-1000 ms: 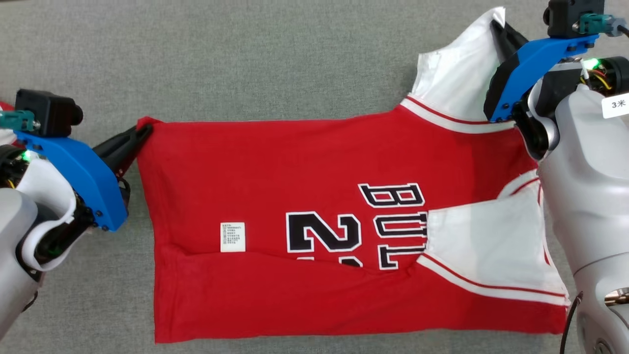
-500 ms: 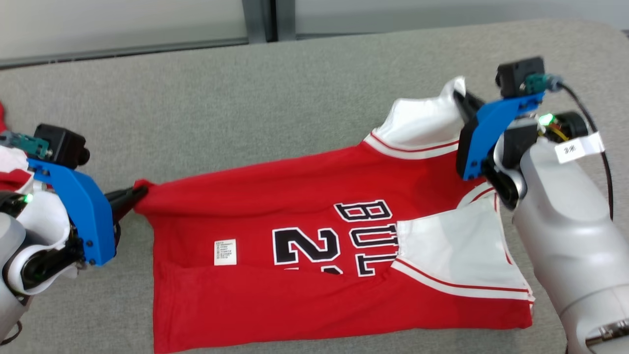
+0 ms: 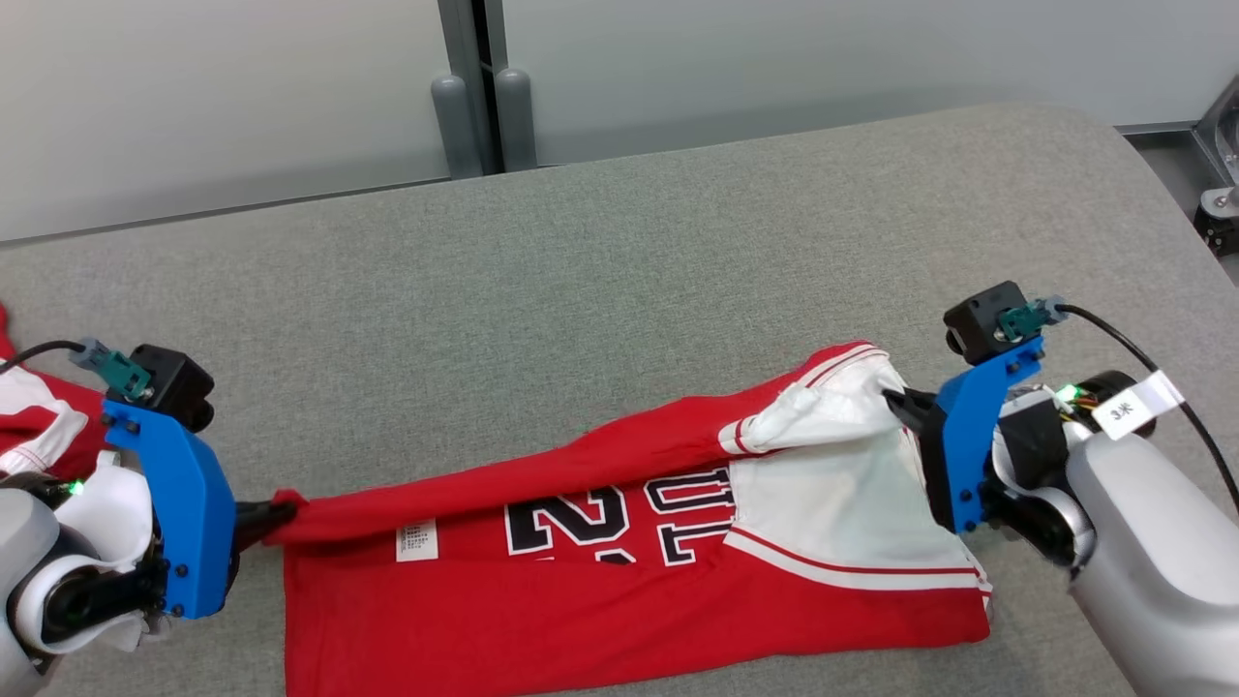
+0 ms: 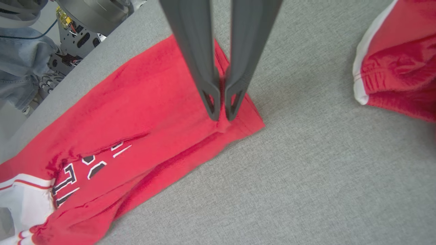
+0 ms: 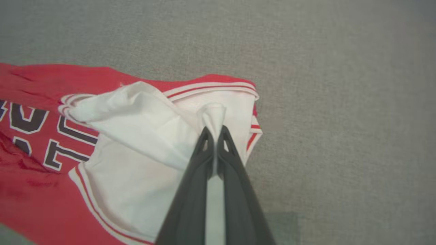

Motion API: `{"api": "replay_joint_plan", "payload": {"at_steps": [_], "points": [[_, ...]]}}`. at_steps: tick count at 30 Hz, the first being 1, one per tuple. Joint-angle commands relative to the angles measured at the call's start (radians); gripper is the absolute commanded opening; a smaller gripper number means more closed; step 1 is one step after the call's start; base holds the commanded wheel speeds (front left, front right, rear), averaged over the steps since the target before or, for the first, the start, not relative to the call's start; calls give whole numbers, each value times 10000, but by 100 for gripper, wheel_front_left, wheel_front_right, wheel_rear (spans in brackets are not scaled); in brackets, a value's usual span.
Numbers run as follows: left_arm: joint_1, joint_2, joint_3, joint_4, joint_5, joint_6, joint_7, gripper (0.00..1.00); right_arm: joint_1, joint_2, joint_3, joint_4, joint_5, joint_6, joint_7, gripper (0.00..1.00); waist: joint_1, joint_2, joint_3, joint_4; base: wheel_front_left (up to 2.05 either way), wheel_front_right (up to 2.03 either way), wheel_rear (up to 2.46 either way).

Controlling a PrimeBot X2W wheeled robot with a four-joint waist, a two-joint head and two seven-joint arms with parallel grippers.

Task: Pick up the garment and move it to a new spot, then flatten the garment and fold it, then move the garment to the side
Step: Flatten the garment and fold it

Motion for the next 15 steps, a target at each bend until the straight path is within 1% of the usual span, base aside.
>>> {"api": "replay_joint_plan", "payload": {"at_steps": [1, 6, 8, 9, 10, 11, 12, 15], "points": [[179, 19, -88, -8, -54, 68, 101, 0, 453, -321, -73, -575, 189, -1, 375, 0, 3, 2, -37, -43, 0, 0, 0], [384, 79, -258, -21, -113, 156, 337, 0, 1809, -738, -472, -2199, 928, -3, 1928, 0, 3, 2, -95, -82, 0, 0, 0], [455, 56, -297, -2, -101, 151, 312, 0, 2241, -754, -761, -2733, 1060, -1, 2382, 0, 3, 2, -118, -91, 0, 0, 0], [486, 32, -316, 18, -83, 159, 283, 13, 2467, -718, -945, -2907, 1044, -1, 2546, 17, 3, 2, -128, -92, 0, 0, 0], [527, -7, -350, 43, -80, 164, 271, 44, 2683, -670, -1098, -3050, 1000, -1, 2696, 51, 3, 2, -132, -92, 0, 0, 0], [602, -39, -415, 67, -133, 159, 364, 90, 2888, -592, -1231, -3181, 961, -1, 2856, 100, 3, 2, -142, -89, 0, 0, 0], [643, -56, -452, 80, -178, 163, 435, 100, 3045, -520, -1371, -3333, 939, -1, 2974, 100, 3, 2, -151, -82, 0, 0, 0], [612, 7, -513, 120, -89, 194, 567, 100, 3399, -334, -1777, -3784, 912, -1, 3259, 100, 3, 2, -198, -45, 0, 0, 0]]}}
